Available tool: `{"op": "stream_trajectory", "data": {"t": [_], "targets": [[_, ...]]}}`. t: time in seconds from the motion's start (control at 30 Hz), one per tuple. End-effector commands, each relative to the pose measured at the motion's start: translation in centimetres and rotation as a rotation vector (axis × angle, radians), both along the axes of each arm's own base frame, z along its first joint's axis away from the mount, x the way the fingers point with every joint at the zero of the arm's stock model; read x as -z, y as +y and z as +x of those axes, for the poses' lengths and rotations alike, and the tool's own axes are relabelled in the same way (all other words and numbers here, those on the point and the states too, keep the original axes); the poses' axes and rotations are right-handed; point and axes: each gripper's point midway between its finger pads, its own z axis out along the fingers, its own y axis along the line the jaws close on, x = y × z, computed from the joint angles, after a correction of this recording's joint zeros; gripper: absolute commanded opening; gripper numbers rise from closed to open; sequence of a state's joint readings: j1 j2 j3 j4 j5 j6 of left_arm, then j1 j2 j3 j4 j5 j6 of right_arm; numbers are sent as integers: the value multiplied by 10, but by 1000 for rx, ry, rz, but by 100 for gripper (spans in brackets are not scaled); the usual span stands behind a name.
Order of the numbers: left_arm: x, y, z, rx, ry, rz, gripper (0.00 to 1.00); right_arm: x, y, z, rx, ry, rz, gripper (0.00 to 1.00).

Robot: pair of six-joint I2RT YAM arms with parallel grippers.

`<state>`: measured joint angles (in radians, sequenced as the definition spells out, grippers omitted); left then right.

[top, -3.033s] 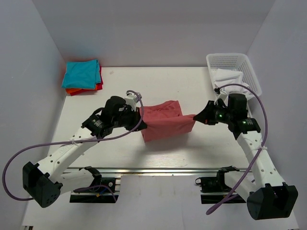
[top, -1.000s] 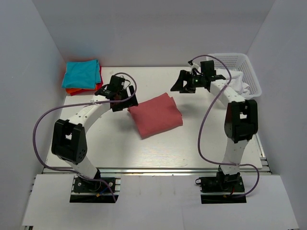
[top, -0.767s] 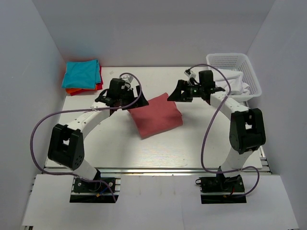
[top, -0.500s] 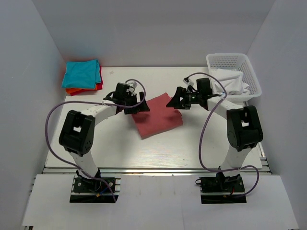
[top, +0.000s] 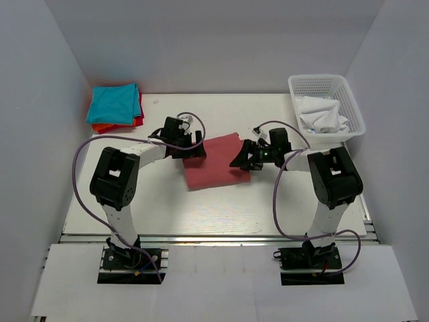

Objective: Fold and stack the t-shirts
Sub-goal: Put the neatly folded tshirt into the corner of the board with the left arm

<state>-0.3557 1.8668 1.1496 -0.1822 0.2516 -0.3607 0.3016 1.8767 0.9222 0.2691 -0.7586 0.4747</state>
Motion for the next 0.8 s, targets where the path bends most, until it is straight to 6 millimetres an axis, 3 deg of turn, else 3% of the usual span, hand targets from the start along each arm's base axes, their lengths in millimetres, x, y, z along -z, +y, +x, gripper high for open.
{"op": "stream_trajectory", "data": {"t": [0.0, 0.07, 0.17, 0.2, 0.3, 0.33, 0.43, 0.47, 0.53, 0.57, 0.77], "targets": [[-26, -2, 28, 55, -99, 34, 100, 17, -1, -37, -15, 33, -114, 90], [-38, -3, 26, 60, -108, 57, 100, 0, 1, -37, -8, -40, -132, 90], [-74, -8, 20, 69, -197, 26, 100, -31, 0, -34, 6, -133, -127, 90], [-70, -5, 10, 50, -178, 13, 100, -48, -2, -31, 20, -189, -135, 90], [-82, 7, -8, 24, -206, 15, 100, -56, -14, -21, 75, -233, -199, 90], [-82, 8, -11, 13, -205, 4, 100, -69, -17, -20, 98, -268, -194, 90], [-69, 19, -25, -15, -158, 43, 100, -76, -27, -20, 146, -293, -224, 90], [-60, 24, -27, -31, -132, 72, 100, -86, -30, -19, 171, -327, -227, 90], [-40, 32, -35, -36, -59, 130, 100, -86, -33, -22, 171, -326, -232, 90], [-38, 34, -33, -43, -49, 144, 100, -94, -35, -23, 180, -344, -226, 90], [-5, 31, -39, -42, 28, 209, 98, -91, -54, -29, 223, -348, -314, 90]]}}
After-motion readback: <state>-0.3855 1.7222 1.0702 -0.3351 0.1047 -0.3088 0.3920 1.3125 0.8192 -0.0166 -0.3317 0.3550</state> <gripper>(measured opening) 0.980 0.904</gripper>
